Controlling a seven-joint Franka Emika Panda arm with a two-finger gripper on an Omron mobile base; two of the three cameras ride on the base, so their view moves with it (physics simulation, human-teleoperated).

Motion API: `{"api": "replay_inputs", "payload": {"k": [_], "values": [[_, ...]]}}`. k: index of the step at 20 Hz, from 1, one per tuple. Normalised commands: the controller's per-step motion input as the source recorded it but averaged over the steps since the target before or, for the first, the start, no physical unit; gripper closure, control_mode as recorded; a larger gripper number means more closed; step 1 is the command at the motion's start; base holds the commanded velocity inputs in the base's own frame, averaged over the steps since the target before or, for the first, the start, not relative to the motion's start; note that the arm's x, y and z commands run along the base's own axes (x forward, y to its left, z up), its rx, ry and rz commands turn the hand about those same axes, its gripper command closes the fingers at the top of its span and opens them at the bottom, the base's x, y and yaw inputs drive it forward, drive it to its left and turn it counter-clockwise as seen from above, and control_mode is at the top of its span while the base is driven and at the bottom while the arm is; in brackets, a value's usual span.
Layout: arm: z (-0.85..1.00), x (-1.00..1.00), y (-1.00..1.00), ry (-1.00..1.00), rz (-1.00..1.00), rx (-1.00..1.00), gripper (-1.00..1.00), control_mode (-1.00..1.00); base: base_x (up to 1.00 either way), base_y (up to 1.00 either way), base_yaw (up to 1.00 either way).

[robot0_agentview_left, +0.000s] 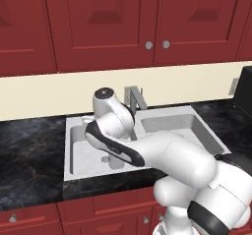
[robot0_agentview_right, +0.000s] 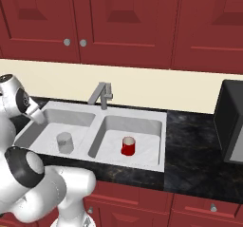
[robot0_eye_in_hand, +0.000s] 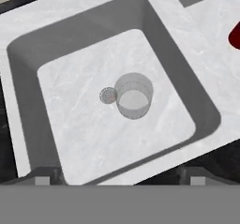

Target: Move any existing items from the left basin to the right basin for drying. Then move the glass cup from the counter to the left basin of the sink for washing.

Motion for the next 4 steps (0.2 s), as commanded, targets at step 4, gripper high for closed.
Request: {"api": "replay_inputs", "payload": {"k": [4], "values": [[0.19, -0.39, 0.08, 0.0, -0.01, 0.0, -1.0, -1.0, 0.0, 0.0, 0.0]]}}
